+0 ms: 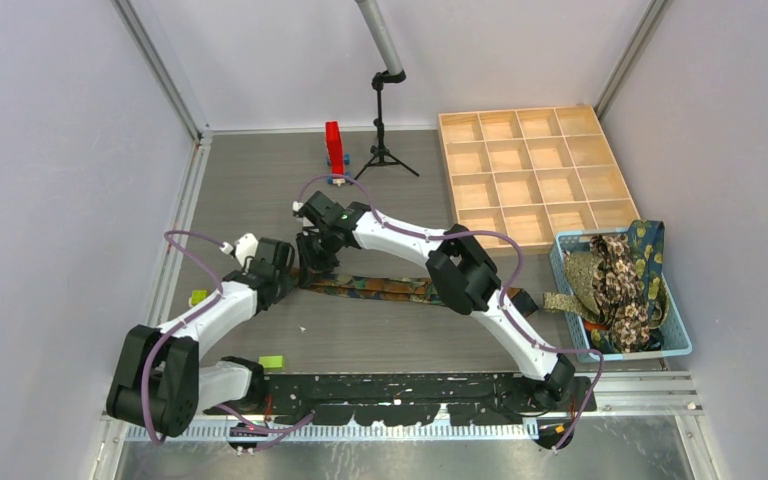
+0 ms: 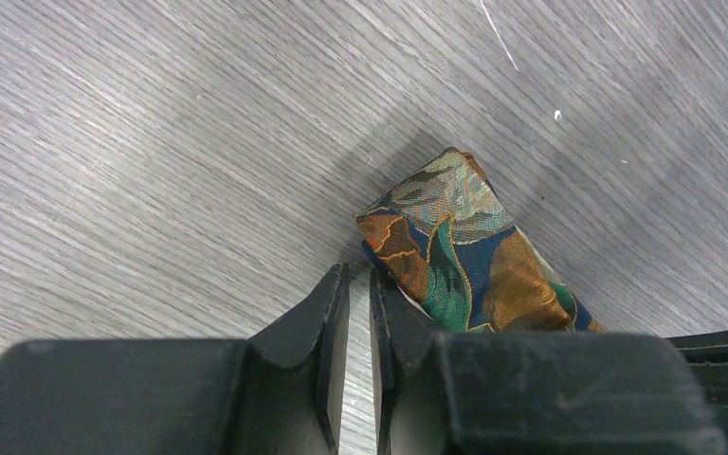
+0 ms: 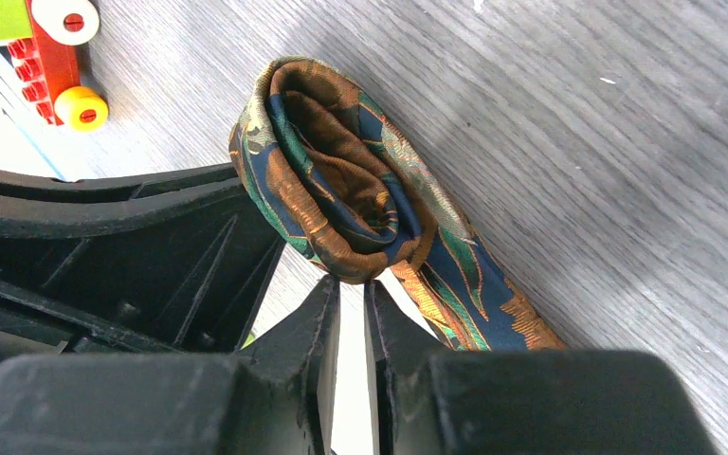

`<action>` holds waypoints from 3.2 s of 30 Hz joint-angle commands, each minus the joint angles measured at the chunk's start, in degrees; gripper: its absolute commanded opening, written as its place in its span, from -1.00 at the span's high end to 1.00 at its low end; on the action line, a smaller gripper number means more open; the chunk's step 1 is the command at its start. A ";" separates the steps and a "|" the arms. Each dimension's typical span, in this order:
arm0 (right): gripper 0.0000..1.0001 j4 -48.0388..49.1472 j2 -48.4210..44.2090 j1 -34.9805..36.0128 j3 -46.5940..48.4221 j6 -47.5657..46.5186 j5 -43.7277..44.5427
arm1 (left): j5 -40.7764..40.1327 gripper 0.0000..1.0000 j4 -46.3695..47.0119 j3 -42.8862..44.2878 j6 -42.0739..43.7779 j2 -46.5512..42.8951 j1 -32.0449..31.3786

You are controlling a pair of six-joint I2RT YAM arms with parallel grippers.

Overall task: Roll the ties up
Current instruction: Roll the tie at the center of the board.

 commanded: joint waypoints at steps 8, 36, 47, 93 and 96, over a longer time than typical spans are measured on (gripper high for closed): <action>0.57 1.55 -5.11 0.21 3.16 0.96 -1.80 | -1.32 0.69 2.57 -0.92 0.17 -1.40 0.32; 0.41 6.44 -8.83 -1.02 1.14 6.12 -2.18 | -1.25 0.70 2.15 -0.72 0.52 -1.63 0.41; 0.71 8.07 -3.86 -0.71 1.83 9.55 -1.82 | -1.50 0.69 -1.81 -0.39 0.72 -7.56 0.41; 0.81 8.08 -0.63 -2.68 -4.83 6.58 0.33 | 30.39 -0.27 12.13 0.20 23.03 -6.15 21.82; 0.81 8.16 -0.41 -2.69 -5.04 6.51 0.45 | 30.56 -0.29 12.81 -0.89 23.15 -7.09 22.09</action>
